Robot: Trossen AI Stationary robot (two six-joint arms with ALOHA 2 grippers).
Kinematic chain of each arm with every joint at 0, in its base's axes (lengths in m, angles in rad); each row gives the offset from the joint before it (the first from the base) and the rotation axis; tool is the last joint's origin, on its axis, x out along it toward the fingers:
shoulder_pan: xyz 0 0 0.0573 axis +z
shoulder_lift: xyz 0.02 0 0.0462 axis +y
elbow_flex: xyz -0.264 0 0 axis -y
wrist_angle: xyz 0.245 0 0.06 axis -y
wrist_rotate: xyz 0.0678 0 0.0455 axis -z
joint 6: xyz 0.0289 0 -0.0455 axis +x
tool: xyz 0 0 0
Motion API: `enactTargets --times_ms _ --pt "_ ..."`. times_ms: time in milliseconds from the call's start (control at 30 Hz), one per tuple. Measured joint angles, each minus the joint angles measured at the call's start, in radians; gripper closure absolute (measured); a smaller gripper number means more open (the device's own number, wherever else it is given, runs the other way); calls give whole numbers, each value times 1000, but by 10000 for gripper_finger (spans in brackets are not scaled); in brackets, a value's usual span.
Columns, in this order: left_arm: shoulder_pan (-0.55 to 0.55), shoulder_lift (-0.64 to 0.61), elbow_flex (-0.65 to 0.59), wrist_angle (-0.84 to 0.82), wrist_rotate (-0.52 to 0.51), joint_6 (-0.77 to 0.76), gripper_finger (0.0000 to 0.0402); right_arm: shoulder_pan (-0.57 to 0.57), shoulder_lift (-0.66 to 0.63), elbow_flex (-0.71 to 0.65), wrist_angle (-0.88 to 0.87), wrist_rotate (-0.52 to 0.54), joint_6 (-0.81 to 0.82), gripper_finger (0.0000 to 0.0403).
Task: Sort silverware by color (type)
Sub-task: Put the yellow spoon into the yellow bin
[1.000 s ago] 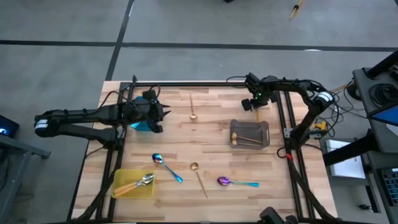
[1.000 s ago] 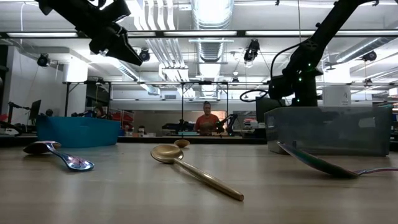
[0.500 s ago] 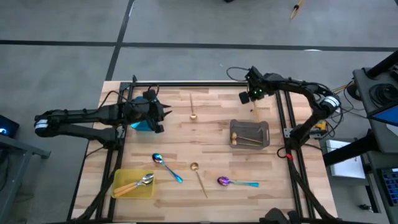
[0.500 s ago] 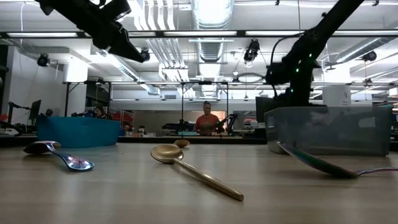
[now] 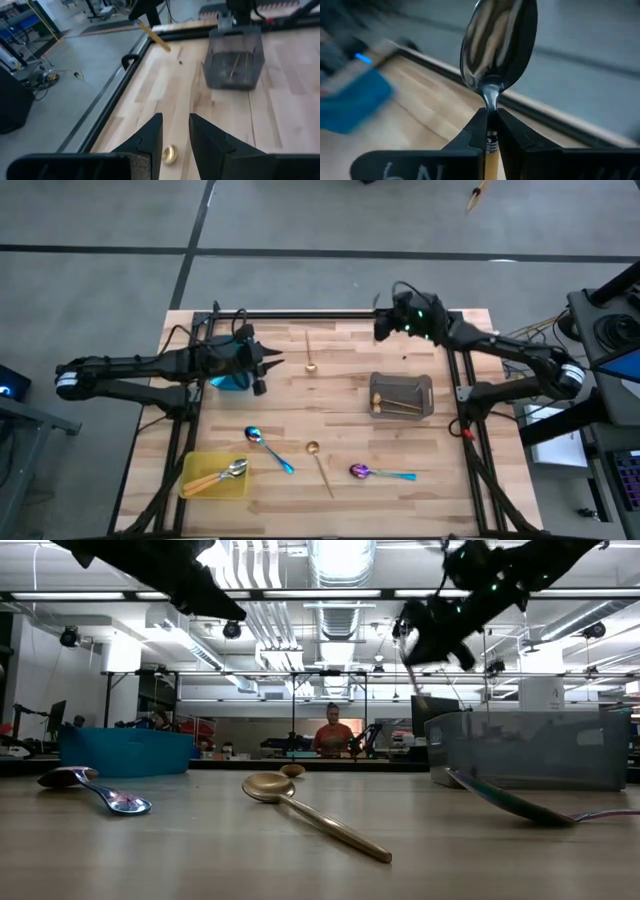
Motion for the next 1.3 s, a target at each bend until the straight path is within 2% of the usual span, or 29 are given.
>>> enactTargets --times_ms 233,433,767,900,967,1167,1300 --pt "0 17 -3 102 0 -27 325 208 7 -172 619 9 -44 386" --pt "1 106 -3 255 0 -47 325 302 79 -215 886 10 -67 395" --pt "1 333 1 574 -1 -19 325 368 224 -165 951 9 -89 396" --pt "1 393 5 646 1 -30 324 389 276 -137 982 6 -123 395" --pt "3 413 5 669 33 -46 319 399 294 -123 983 2 -137 395" --pt "27 438 5 664 204 -118 275 421 322 -100 984 -26 -175 395" --pt "31 457 6 667 209 -129 241 432 322 -95 984 -43 -185 395"
